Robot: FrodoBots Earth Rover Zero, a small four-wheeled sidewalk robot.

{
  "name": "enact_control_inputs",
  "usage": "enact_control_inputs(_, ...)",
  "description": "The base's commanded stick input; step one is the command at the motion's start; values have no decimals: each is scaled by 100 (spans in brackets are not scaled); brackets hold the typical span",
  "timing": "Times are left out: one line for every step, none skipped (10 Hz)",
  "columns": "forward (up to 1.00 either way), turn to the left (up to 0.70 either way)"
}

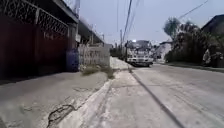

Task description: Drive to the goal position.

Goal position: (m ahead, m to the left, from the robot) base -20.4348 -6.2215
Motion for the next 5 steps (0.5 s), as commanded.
enact_control_inputs(0,0)
enact_control_inputs(0,0)
enact_control_inputs(0,0)
enact_control_inputs(0,0)
enact_control_inputs(0,-38)
